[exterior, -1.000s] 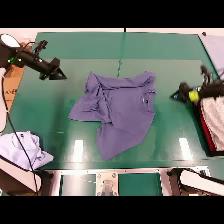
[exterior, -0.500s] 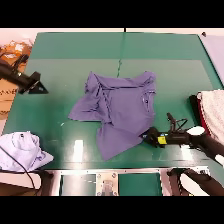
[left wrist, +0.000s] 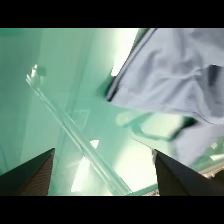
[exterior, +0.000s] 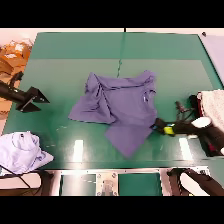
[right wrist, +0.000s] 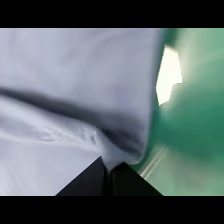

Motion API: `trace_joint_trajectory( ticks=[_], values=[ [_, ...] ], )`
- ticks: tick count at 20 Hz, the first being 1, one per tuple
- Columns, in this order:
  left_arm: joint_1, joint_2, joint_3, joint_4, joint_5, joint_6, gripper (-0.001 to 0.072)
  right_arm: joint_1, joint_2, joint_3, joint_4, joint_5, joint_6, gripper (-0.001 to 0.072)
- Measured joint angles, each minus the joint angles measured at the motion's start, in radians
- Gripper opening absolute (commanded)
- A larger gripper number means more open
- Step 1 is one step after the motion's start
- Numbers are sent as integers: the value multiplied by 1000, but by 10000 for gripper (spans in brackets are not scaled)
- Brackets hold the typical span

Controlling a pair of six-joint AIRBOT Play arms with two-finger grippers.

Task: Fold the shirts.

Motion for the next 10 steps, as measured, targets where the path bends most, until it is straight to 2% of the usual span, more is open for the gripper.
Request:
trace_joint_trajectory(
  ticks=[4,10],
  values=[
    [-123,21,-133,-13,107,-2,692,-163,1,94,-103,80,10,17],
    [-300,19,-299,-32,386,-43,691,-191,1,126,-130,111,-18,18]
  ],
)
